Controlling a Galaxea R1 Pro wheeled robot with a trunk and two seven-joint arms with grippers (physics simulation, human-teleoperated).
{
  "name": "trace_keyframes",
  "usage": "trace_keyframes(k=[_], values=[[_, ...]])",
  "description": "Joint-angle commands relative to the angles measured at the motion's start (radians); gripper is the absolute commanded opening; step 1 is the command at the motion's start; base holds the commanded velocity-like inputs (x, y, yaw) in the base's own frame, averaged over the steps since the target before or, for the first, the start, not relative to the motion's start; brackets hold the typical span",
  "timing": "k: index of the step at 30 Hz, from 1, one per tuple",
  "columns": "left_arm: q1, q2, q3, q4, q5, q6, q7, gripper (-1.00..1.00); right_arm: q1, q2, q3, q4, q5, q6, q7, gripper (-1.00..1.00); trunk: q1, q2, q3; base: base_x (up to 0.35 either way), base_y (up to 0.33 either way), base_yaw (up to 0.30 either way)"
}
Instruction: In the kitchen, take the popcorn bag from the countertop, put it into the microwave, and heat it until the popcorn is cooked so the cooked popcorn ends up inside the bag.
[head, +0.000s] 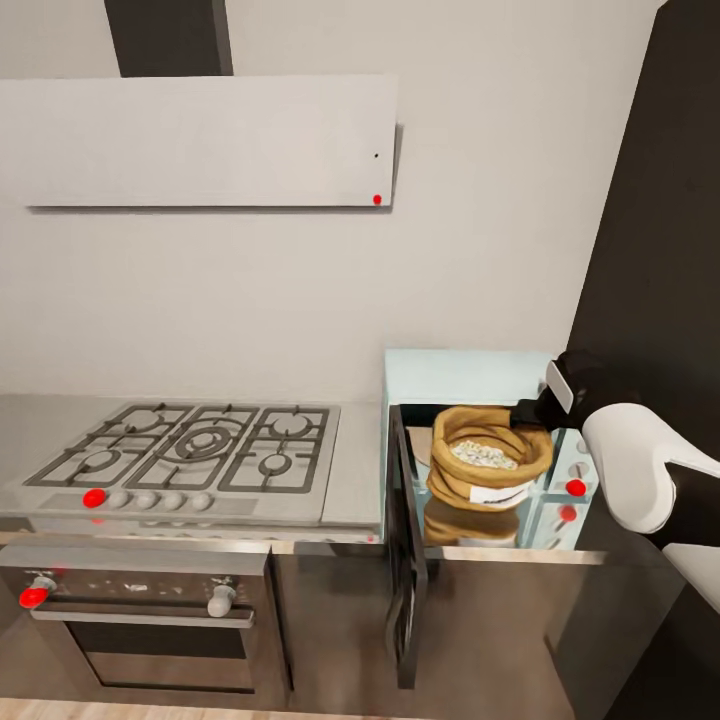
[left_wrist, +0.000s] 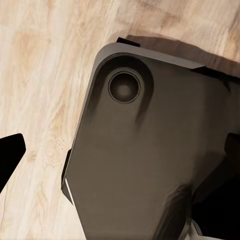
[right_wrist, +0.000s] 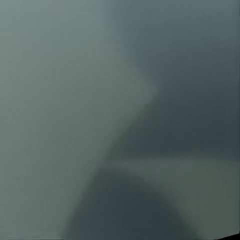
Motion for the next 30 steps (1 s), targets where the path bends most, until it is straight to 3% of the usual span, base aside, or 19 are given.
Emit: trace_keyframes(k=[1, 12, 17, 24, 30], values=[[-0.001, 0.000, 0.000, 0.001, 0.003, -0.003, 0.002, 1.00, -0.009, 0.001, -0.014, -0.006, -0.023, 0.003, -0.006, 1.00, 0.010, 0.000, -0.001, 0.000, 0.000, 0.000], [-0.001, -0.001, 0.001, 0.001, 0.002, -0.004, 0.003, 1.00, -0.009, -0.002, -0.012, -0.021, -0.017, 0.003, -0.001, 1.00, 0.010, 0.000, -0.001, -0.027, 0.000, 0.000], [-0.001, -0.002, 0.002, 0.002, 0.000, -0.005, 0.004, 1.00, -0.009, -0.002, -0.012, -0.044, -0.019, 0.003, 0.004, 1.00, 0.010, 0.000, -0.001, -0.328, 0.000, 0.000], [-0.001, -0.002, 0.002, 0.002, -0.005, -0.005, 0.004, 1.00, -0.009, 0.000, -0.008, -0.234, -0.020, 0.003, 0.004, 1.00, 0.010, 0.000, -0.001, -0.345, 0.000, 0.000], [-0.001, -0.002, 0.002, 0.001, -0.004, -0.005, 0.004, 1.00, 0.000, 0.000, -0.008, -0.235, -0.015, 0.003, 0.002, 1.00, 0.010, 0.000, -0.001, -0.345, 0.000, 0.000]])
